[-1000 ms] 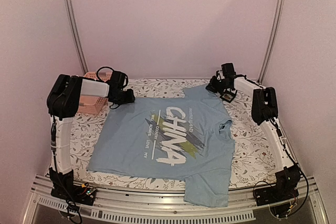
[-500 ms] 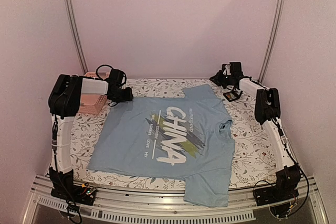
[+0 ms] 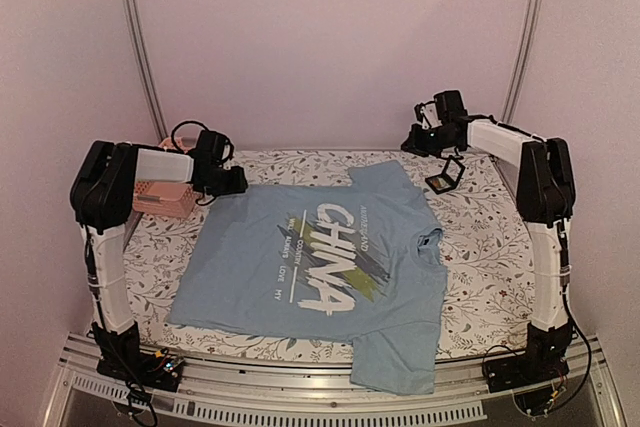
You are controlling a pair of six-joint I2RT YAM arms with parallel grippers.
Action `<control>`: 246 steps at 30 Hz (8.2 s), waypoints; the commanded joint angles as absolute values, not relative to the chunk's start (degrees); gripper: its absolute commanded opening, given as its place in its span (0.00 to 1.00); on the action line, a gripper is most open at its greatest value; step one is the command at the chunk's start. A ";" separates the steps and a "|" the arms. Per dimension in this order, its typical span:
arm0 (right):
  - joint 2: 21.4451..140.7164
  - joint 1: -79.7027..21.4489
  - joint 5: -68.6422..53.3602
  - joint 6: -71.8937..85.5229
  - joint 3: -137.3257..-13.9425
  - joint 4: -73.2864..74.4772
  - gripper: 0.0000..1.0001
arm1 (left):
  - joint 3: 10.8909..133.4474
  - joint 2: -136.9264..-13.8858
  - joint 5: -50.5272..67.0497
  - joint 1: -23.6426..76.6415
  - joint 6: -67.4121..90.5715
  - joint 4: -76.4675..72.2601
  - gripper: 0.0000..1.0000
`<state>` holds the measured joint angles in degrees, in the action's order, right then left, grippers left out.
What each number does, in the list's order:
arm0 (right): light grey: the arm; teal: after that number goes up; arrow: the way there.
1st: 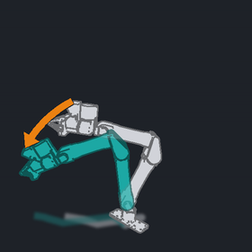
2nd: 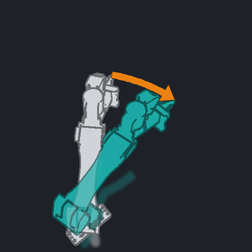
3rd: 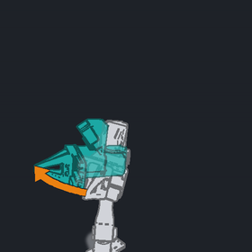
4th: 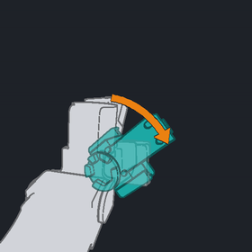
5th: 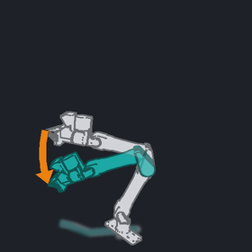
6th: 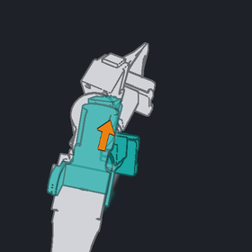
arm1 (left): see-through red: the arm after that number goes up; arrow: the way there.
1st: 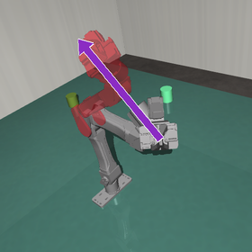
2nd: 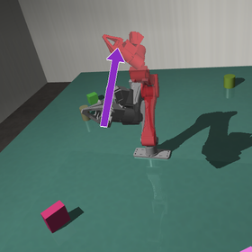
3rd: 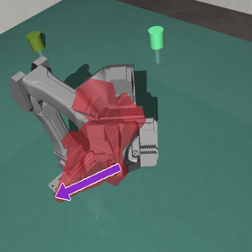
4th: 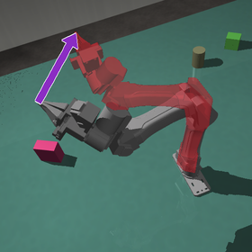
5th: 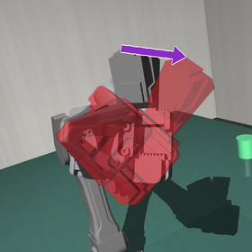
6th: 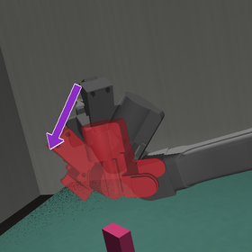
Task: Pin the brooch onto the clothing
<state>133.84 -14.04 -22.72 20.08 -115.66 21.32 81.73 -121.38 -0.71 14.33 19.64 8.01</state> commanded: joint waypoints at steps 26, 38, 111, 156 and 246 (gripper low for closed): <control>152.61 -13.89 0.56 6.49 -130.88 46.11 0.00 | 85.85 -129.01 -2.43 13.87 18.74 8.92 0.53; 139.71 -16.14 -8.37 2.18 -129.30 42.33 0.03 | 85.77 -117.13 -4.88 15.69 12.07 8.29 0.54; 147.34 -11.35 13.01 2.55 -126.35 38.09 0.66 | 49.64 -89.88 -9.93 32.54 16.19 -1.02 0.59; 143.41 -9.86 2.08 -2.24 -121.19 44.10 0.60 | 50.98 -90.80 -10.98 32.66 14.52 2.94 0.59; 91.44 -46.41 -36.33 -17.01 -87.58 50.29 0.36 | 61.11 -77.78 21.32 56.96 -67.71 9.95 0.54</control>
<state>91.46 -44.31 -33.32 -17.17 -85.27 46.52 60.40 -79.02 25.02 54.48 -64.73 7.11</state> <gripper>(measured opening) 0.419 0.562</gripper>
